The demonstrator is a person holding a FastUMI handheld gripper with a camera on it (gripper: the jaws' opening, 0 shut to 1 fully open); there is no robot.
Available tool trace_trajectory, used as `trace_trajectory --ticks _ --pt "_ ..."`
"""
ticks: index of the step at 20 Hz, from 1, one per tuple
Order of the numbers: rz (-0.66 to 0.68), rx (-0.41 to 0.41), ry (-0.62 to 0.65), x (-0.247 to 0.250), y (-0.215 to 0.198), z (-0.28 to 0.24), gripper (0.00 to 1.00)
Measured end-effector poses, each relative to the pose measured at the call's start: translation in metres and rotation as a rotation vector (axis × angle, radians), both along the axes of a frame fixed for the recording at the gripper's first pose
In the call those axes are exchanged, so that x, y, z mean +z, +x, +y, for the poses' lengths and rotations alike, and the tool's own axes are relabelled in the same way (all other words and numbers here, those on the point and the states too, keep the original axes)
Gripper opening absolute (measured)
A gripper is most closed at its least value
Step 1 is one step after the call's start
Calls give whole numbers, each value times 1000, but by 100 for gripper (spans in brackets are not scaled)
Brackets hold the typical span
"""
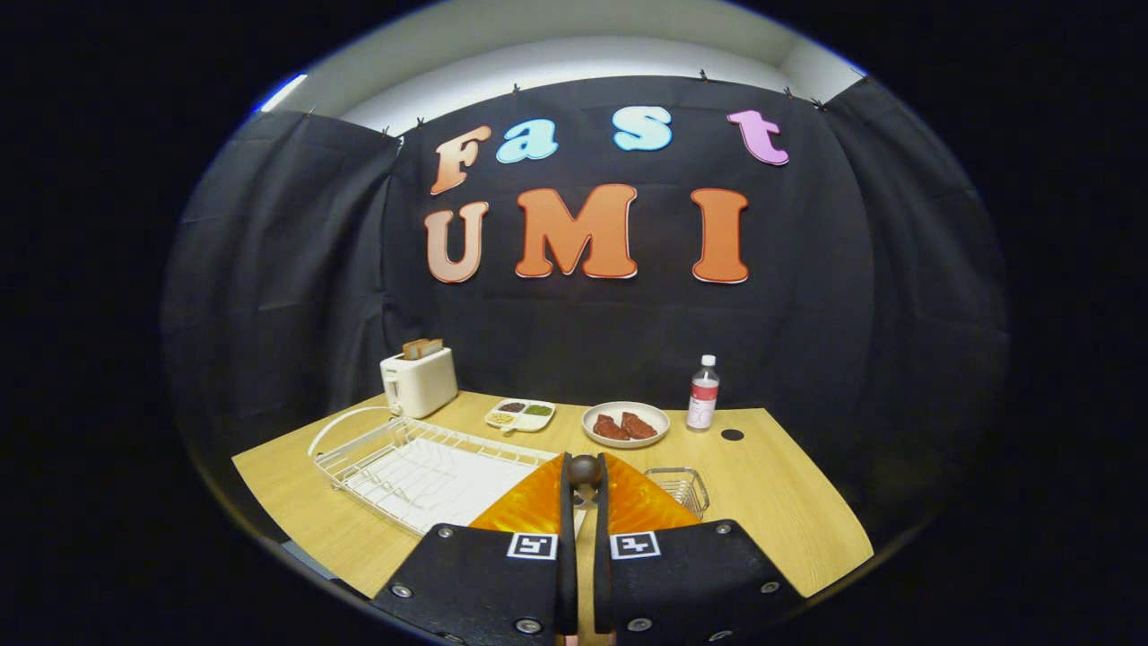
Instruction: Take the plate from the dish rack, then take the spoon from the basket and place it into the plate.
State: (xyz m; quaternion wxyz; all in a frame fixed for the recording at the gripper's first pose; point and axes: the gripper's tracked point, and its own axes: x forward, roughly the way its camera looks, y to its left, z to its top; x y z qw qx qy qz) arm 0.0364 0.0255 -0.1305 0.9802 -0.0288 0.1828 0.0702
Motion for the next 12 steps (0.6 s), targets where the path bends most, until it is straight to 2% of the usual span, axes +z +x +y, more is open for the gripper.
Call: trace_trajectory --ticks 5,12 --pt "11 95 39 6 -28 34 7" --pt "66 251 23 -24 -68 74 7"
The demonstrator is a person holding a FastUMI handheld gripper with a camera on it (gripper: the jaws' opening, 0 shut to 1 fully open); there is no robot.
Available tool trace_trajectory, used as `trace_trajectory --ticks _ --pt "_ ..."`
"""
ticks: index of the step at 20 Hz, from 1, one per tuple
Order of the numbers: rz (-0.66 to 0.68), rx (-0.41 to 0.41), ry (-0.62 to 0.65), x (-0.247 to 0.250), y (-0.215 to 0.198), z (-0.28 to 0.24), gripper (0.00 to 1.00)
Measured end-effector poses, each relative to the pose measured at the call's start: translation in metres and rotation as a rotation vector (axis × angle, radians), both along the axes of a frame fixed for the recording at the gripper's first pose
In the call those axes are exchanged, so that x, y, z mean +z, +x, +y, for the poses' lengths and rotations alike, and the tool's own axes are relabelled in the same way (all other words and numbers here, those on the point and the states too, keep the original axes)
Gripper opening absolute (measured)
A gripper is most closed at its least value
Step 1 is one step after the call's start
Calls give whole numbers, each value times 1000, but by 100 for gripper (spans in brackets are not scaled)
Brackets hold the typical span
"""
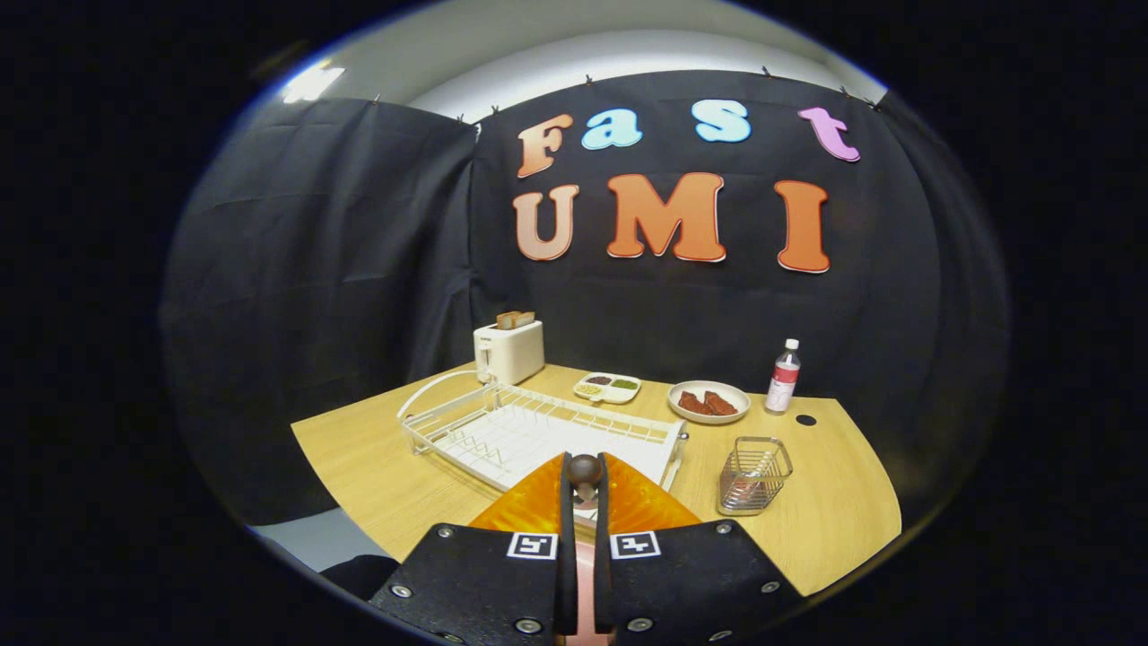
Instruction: Take the plate from the dish rack, then take the spoon from the basket and place it into the plate.
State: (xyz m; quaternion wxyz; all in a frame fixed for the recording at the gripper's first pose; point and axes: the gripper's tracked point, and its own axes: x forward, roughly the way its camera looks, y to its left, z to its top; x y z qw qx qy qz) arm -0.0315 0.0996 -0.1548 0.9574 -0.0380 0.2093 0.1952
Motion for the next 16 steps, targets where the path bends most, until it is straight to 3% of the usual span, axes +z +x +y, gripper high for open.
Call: trace_trajectory --ticks 7,16 --pt "35 87 24 -26 -38 20 7" --pt "127 98 27 -73 -60 7 7"
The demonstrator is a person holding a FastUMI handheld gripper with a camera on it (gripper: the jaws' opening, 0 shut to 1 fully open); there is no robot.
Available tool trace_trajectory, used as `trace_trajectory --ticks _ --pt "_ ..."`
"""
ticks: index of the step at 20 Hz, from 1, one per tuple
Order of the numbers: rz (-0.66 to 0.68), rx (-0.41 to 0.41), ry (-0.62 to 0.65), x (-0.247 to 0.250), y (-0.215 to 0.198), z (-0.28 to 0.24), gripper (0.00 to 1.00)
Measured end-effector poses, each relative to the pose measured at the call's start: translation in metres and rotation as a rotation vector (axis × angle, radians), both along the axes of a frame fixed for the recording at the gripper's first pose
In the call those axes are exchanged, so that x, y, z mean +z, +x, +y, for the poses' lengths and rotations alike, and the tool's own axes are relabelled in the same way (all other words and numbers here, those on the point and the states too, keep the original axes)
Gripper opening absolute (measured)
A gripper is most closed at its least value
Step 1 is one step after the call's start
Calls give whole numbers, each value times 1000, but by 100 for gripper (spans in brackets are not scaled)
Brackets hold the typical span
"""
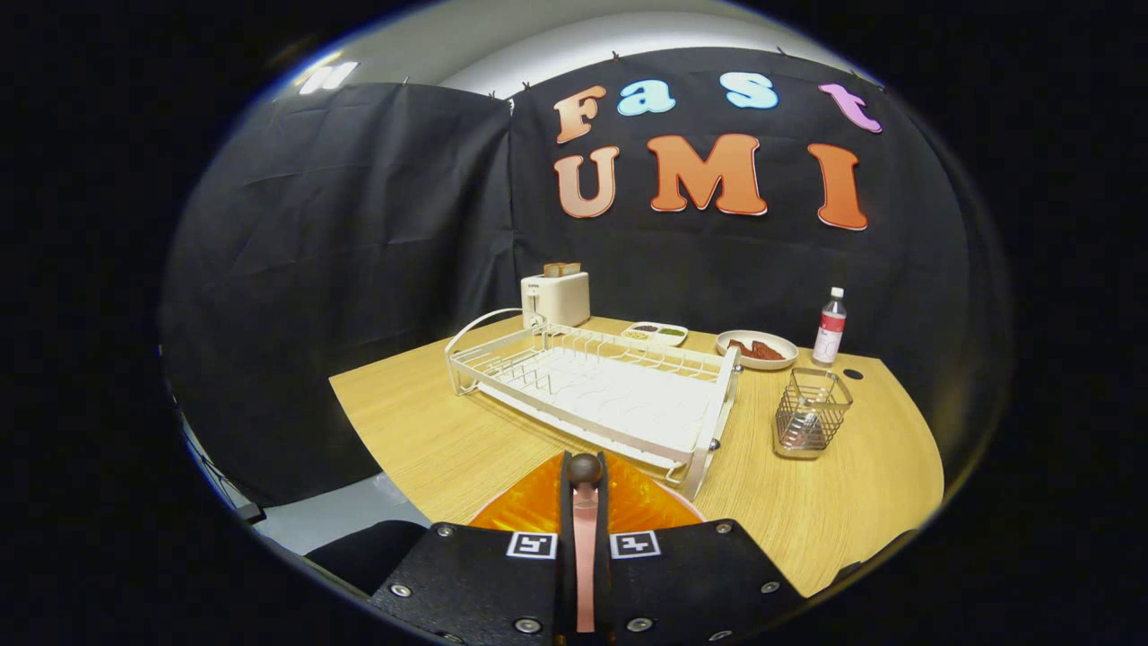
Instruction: Take the plate from the dish rack, then take the spoon from the basket and place it into the plate.
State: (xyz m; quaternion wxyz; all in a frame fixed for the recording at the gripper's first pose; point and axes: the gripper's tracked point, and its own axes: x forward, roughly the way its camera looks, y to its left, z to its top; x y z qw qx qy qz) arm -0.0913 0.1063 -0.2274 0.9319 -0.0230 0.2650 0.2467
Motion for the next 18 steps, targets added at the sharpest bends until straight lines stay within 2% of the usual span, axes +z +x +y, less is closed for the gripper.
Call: trace_trajectory --ticks 7,14,18 --pt "18 -42 42 -6 -5 -23 10" --pt "65 -140 31 -18 -6 -50 25" --pt "40 -174 60 -4 1 -54 26"
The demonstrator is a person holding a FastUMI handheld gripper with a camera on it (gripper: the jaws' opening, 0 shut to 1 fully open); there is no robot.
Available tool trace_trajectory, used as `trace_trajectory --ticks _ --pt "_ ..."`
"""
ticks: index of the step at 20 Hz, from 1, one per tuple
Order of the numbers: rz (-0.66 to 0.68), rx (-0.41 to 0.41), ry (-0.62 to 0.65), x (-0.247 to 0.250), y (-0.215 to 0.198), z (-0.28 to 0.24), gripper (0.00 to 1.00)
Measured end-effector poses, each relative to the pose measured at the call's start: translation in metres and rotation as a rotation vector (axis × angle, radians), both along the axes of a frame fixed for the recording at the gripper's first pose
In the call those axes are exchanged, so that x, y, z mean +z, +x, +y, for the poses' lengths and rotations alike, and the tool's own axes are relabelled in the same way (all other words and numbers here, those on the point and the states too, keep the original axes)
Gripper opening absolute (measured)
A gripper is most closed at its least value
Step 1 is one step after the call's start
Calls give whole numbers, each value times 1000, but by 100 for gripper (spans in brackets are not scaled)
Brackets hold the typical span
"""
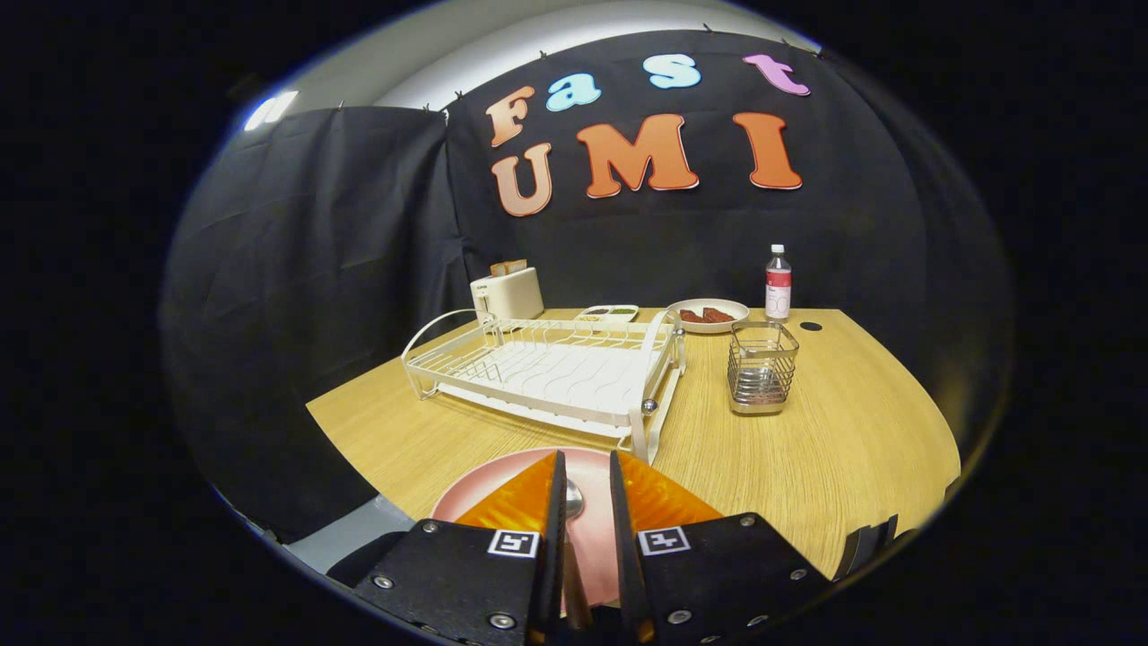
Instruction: Take the plate from the dish rack, then take the spoon from the basket and place it into the plate.
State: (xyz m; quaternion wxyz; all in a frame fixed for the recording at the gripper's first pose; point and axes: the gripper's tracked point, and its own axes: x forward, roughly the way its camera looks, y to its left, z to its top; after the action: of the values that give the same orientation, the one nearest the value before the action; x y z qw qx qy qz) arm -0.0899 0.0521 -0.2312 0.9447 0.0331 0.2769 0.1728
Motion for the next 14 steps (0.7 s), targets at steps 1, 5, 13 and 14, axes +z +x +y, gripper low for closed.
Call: trace_trajectory --ticks 1,5,13,14 --pt "-17 -5 3 6 3 -1 28" --pt "-92 -37 10 36 18 0 39" --pt "-241 -148 40 101 53 3 75" --pt "-258 -159 55 112 55 5 79"
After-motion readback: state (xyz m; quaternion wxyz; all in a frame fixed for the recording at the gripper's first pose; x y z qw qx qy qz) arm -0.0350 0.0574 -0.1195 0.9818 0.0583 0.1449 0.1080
